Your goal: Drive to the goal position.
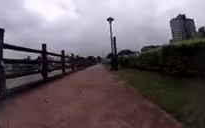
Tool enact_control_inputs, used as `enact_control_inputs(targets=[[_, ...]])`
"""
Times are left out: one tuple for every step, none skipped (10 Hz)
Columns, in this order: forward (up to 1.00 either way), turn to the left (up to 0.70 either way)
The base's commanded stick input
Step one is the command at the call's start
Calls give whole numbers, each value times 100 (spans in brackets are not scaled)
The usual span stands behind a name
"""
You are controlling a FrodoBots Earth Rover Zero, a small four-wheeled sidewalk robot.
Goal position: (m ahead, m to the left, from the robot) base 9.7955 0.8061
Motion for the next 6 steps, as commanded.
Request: enact_control_inputs(targets=[[100,40],[100,40],[100,29],[100,0],[100,0],[100,0]])
